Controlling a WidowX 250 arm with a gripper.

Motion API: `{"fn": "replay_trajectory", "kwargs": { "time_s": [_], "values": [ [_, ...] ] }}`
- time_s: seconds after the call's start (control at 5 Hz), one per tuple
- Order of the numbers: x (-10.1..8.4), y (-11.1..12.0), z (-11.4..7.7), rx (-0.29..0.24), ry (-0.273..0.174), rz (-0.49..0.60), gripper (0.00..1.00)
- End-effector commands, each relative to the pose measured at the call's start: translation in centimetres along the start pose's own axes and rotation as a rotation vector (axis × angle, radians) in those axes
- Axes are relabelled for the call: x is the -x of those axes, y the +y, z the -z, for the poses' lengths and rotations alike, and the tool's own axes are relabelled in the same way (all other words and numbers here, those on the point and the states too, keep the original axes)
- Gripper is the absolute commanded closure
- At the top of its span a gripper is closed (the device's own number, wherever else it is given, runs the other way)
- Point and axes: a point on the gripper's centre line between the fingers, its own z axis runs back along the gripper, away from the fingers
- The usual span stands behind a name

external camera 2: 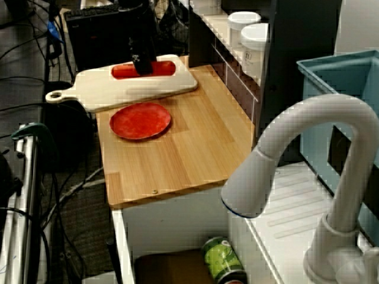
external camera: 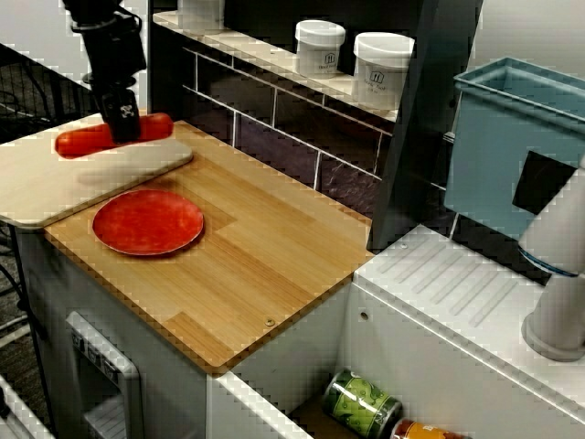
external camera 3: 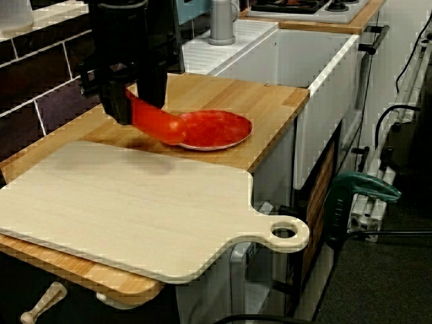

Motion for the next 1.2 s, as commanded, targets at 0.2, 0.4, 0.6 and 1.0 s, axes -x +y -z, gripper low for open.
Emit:
{"fn": "replay_trajectory", "kwargs": {
  "time_s": [0.2, 0.4, 0.6, 1.0],
  "values": [
    [-0.3, -5.1, -1.4, -0.025, -0.027, 0.113, 1.00],
    [0.1, -6.5, -1.0, -0.017, -0.022, 0.138, 1.00],
    [0.4, -7.6, -0.2, -0.012, -0.007, 0.154, 1.00],
    [0.2, -7.8, 1.0, -0.019, 0.017, 0.158, 1.00]
  ]
}}
